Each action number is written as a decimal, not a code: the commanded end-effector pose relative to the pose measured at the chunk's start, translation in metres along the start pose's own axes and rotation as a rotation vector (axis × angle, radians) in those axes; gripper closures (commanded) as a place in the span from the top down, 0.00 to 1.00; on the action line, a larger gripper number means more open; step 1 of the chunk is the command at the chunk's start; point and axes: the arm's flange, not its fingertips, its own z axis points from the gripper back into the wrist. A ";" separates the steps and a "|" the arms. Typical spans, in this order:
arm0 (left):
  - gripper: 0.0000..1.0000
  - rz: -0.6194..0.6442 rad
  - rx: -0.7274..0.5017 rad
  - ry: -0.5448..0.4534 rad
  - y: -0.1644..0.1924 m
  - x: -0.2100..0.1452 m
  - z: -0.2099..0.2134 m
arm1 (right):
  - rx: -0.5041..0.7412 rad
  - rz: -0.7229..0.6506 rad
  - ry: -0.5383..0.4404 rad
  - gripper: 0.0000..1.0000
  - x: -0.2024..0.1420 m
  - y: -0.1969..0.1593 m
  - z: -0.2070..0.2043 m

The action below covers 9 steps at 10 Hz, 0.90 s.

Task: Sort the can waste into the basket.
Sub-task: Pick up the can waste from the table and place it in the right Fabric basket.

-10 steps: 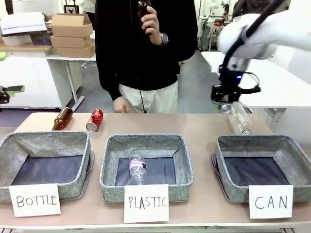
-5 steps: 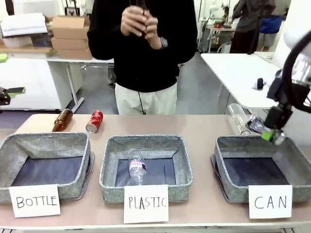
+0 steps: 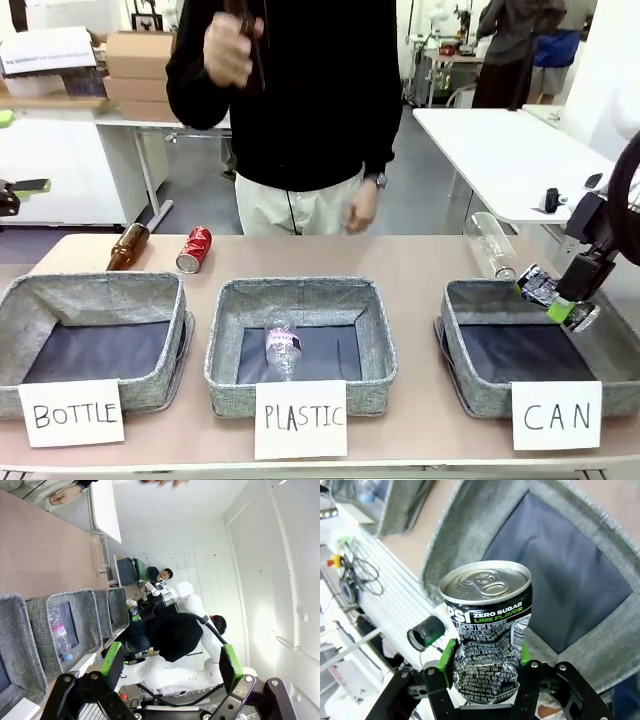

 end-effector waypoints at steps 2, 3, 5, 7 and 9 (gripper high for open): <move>1.00 -0.021 -0.020 -0.002 -0.001 -0.001 -0.001 | 0.007 0.020 -0.074 1.00 0.000 0.001 0.000; 1.00 -0.021 -0.020 -0.002 -0.001 -0.001 -0.001 | -0.007 0.023 -0.105 1.00 -0.001 0.001 0.001; 1.00 -0.021 -0.020 -0.002 -0.001 -0.001 -0.001 | 0.002 0.026 -0.166 1.00 -0.003 0.001 -0.004; 1.00 -0.021 -0.020 -0.002 -0.001 -0.001 -0.001 | 0.048 0.039 -0.217 1.00 -0.001 -0.004 -0.001; 1.00 -0.021 -0.020 -0.002 -0.001 -0.001 -0.001 | 0.194 0.087 -0.321 1.00 0.009 -0.006 0.010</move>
